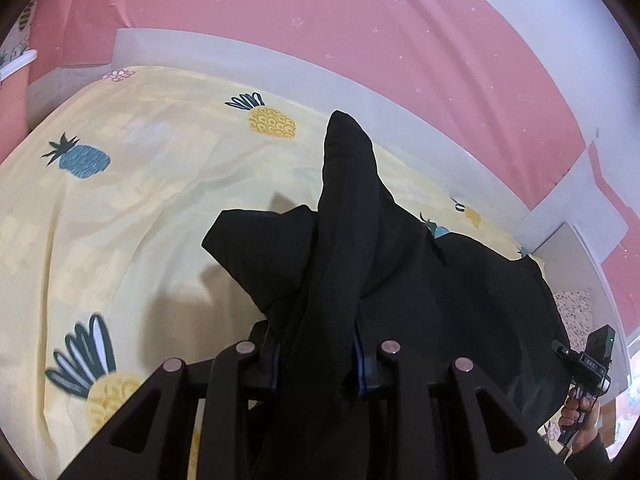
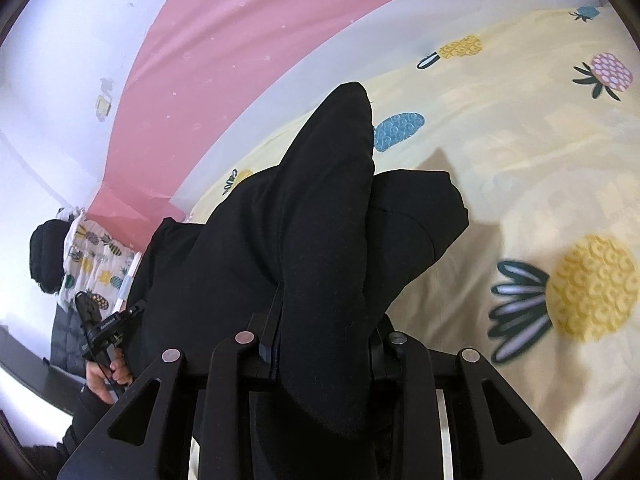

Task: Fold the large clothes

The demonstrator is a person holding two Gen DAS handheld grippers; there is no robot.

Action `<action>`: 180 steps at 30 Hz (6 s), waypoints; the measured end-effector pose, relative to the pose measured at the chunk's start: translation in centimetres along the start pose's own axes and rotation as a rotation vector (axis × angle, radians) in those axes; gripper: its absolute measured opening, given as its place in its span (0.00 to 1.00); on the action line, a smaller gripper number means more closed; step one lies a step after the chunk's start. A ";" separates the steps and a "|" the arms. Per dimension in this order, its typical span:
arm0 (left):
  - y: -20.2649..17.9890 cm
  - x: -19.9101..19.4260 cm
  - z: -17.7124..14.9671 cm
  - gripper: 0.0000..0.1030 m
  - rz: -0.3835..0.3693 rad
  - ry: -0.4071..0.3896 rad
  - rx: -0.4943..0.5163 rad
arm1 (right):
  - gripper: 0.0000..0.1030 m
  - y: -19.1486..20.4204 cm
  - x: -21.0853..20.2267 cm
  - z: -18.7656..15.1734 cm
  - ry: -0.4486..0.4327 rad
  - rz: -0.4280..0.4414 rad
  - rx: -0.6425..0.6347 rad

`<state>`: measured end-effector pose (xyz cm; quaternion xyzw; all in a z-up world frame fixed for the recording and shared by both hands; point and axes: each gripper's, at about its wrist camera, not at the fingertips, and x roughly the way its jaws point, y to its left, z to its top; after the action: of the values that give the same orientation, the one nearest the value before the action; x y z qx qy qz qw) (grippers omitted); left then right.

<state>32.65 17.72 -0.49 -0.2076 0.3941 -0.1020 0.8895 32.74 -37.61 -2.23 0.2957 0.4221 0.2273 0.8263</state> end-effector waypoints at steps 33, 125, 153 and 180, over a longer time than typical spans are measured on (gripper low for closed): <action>4.1 1.1 -11.8 0.48 0.046 0.124 -0.079 | 0.60 -6.4 -0.1 -8.1 0.122 -0.150 0.148; -18.2 -15.2 -26.3 0.58 0.202 0.051 0.276 | 0.59 17.5 -11.6 -26.8 -0.030 -0.427 -0.395; -17.8 -13.8 -27.9 0.58 0.261 0.127 0.293 | 0.60 17.8 -9.8 -28.4 0.031 -0.450 -0.407; -18.1 -14.0 -27.6 0.58 0.278 0.107 0.299 | 0.60 17.9 -9.5 -28.4 0.034 -0.450 -0.413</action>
<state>2.46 -1.54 0.22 -0.0112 0.4463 -0.0465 0.8936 1.72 -22.24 1.95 0.0167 0.4357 0.1247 0.8913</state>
